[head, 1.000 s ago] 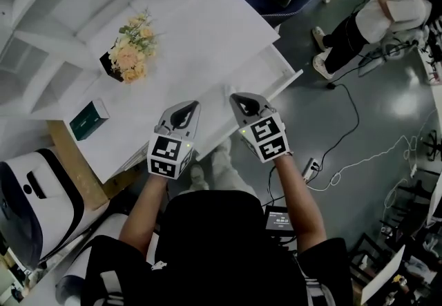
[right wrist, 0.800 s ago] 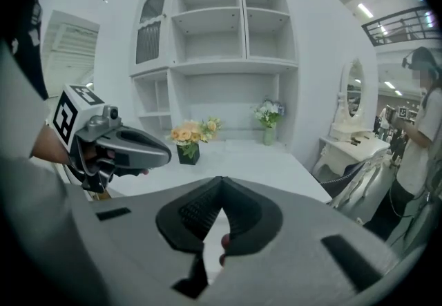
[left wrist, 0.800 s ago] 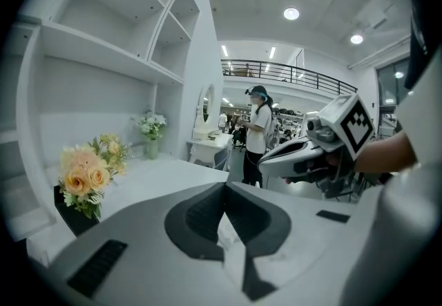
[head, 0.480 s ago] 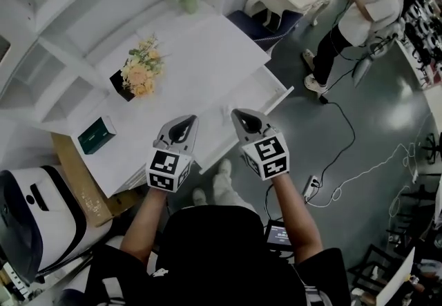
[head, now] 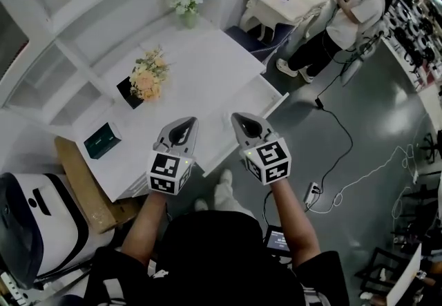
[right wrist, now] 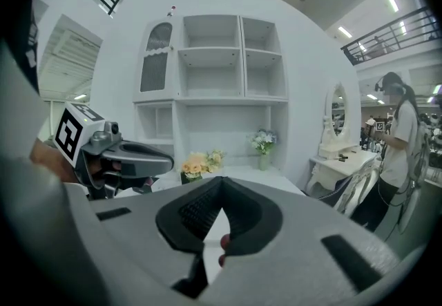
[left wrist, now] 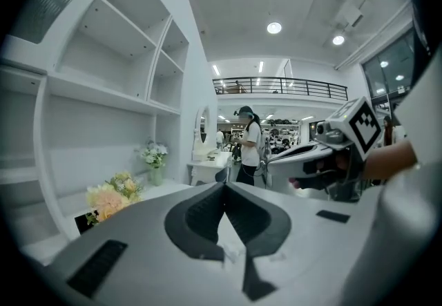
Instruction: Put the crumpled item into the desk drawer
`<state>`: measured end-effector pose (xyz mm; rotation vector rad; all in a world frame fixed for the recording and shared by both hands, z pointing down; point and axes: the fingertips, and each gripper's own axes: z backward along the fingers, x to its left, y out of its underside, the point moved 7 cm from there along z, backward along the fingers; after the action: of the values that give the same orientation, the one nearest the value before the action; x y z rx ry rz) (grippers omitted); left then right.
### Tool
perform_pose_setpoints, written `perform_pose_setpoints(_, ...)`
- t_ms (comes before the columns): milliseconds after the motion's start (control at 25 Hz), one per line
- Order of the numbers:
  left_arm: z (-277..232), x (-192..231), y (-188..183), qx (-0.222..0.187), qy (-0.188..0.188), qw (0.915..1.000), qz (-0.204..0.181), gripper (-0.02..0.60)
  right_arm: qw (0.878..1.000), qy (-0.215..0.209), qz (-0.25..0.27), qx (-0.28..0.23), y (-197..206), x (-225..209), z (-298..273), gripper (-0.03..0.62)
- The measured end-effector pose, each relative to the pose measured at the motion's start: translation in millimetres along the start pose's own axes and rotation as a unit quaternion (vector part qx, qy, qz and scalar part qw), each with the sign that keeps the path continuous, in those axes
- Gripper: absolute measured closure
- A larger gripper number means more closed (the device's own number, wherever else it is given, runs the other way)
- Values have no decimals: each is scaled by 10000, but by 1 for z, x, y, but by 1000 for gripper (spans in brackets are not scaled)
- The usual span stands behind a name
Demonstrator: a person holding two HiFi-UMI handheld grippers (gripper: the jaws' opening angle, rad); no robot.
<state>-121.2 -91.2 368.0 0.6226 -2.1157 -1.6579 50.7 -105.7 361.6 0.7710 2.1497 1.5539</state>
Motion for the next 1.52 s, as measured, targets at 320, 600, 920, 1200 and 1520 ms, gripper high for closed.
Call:
perform_pose_setpoints(320, 36, -6, -23, -370, 104, 9991, -171, 575, 9995, 139, 116, -241, -12, 27, 20, 597)
perform_pose_setpoints(600, 65, -7, -34, -587, 123, 9978, -281, 575, 9985, 275, 102, -472, -21, 47, 36, 597)
perform_pose_setpoints(920, 78, -10, -43, -800, 209, 9965, -152, 575, 9965, 408, 140, -716, -36, 59, 49, 597)
perform_pose_setpoints(1200, 79, -14, -56, -932, 283, 9949, -281, 575, 9946, 496, 100, -902, -48, 57, 55, 597)
perform_pose_setpoints(1520, 82, -27, -72, -1059, 230, 9933, -394, 575, 9924, 492, 79, -1122, -62, 54, 72, 597)
